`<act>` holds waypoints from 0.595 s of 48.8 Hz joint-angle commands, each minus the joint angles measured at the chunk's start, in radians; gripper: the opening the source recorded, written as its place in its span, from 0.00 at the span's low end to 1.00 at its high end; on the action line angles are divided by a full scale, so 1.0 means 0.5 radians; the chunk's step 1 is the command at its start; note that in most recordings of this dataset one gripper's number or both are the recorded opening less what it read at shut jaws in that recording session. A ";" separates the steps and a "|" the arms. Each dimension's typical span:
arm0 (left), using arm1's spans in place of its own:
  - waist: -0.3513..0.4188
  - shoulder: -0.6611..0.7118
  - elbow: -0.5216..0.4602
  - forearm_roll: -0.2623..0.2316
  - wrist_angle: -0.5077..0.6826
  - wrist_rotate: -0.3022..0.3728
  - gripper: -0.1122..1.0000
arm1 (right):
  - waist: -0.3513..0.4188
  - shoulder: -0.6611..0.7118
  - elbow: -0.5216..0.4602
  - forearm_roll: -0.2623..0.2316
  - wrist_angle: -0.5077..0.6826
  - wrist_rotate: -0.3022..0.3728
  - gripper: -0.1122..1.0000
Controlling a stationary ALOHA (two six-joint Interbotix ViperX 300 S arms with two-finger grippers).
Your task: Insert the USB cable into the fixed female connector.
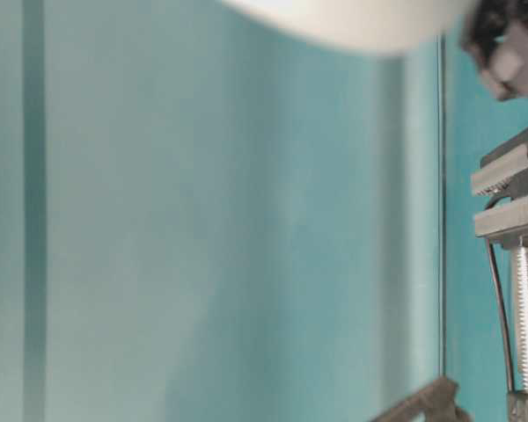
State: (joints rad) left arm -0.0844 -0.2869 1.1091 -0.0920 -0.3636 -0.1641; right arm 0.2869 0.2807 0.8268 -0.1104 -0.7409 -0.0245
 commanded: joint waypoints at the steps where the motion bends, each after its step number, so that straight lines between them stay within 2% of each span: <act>1: -0.009 -0.107 0.021 0.006 0.018 -0.003 1.00 | 0.003 0.025 -0.031 0.003 -0.089 0.003 0.67; 13: -0.009 -0.457 0.160 0.006 0.175 -0.021 1.00 | 0.000 0.166 -0.104 0.009 -0.153 0.003 0.67; 23: -0.009 -0.666 0.181 0.006 0.463 -0.028 1.00 | -0.012 0.202 -0.123 0.080 -0.138 0.000 0.67; 29: -0.009 -0.761 0.190 0.006 0.555 -0.031 1.00 | -0.012 0.199 -0.114 0.138 -0.107 0.000 0.67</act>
State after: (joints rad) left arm -0.0844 -0.6412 1.2134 -0.0920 -0.1058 -0.1672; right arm 0.2838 0.3973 0.7777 -0.0583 -0.7977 -0.0245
